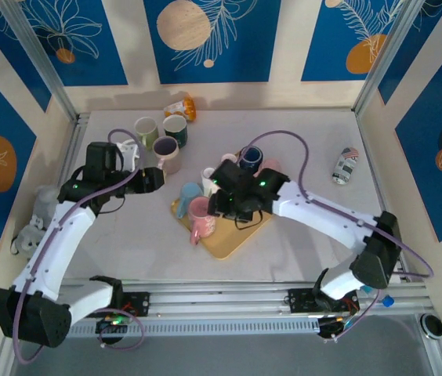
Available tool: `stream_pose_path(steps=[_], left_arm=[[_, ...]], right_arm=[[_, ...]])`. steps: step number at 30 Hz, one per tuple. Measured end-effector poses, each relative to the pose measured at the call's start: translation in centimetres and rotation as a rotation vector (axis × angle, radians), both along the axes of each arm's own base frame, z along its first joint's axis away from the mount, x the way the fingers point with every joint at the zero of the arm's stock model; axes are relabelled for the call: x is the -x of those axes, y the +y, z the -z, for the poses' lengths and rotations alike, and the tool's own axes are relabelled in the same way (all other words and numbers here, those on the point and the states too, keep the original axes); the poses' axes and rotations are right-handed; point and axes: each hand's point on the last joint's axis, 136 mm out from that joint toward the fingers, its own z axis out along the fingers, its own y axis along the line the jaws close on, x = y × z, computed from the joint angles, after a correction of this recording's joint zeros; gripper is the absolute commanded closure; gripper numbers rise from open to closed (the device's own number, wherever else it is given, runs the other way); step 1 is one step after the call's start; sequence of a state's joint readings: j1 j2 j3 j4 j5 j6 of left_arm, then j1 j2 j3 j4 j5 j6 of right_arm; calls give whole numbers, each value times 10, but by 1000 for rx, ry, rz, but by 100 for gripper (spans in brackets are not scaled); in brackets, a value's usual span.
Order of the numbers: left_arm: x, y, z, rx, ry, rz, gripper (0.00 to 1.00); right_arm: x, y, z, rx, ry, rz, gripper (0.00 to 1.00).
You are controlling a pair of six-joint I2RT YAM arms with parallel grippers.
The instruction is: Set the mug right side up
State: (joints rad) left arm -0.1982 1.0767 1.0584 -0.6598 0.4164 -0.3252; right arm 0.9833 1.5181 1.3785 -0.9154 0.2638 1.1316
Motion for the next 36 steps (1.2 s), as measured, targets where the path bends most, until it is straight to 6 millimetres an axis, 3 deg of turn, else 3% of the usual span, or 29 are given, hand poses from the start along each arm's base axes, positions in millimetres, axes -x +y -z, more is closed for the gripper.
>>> stream_pose_path(steps=[5, 12, 31, 36], left_arm=[[25, -3, 4, 31, 106, 38, 39], [36, 0, 15, 58, 207, 54, 40], [35, -2, 20, 96, 220, 62, 41], [35, -2, 21, 103, 214, 60, 41]], right_arm=[[15, 30, 11, 9, 33, 23, 50], [16, 58, 23, 17, 47, 52, 49], [6, 67, 68, 116, 70, 121, 50], [3, 62, 70, 137, 56, 147, 56]])
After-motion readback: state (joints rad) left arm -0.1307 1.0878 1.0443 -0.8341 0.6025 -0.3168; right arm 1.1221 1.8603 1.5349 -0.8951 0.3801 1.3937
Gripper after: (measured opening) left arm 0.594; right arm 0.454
